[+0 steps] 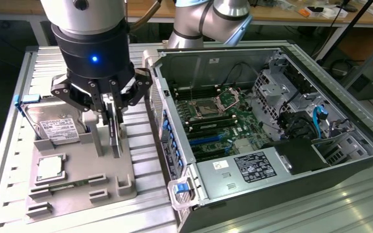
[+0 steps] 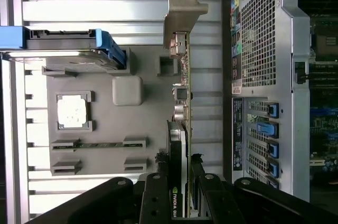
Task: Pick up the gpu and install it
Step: 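Pick up the gpu and move the gpu toward the slot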
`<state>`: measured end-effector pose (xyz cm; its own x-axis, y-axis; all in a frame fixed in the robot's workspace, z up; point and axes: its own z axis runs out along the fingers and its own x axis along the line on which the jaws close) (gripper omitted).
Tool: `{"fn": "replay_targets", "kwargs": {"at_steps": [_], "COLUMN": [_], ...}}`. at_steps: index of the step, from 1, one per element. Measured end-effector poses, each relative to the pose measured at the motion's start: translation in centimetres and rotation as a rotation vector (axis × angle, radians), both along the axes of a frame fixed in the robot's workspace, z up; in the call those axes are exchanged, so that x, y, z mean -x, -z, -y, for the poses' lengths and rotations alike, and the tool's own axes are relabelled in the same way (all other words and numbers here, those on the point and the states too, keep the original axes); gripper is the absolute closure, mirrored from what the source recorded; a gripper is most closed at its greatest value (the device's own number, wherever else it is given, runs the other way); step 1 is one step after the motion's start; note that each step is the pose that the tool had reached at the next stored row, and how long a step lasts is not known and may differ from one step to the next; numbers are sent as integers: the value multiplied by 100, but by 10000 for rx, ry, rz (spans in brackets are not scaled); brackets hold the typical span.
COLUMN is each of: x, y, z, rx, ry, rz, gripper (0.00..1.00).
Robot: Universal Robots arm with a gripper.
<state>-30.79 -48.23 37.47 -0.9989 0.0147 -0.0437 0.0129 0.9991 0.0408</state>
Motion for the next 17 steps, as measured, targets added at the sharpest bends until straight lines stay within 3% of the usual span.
{"fn": "replay_targets", "kwargs": {"at_steps": [17], "x": [0], "y": [-343], "z": [0], "rx": [0], "ry": [0], "rz": [1], "gripper": [73]}}
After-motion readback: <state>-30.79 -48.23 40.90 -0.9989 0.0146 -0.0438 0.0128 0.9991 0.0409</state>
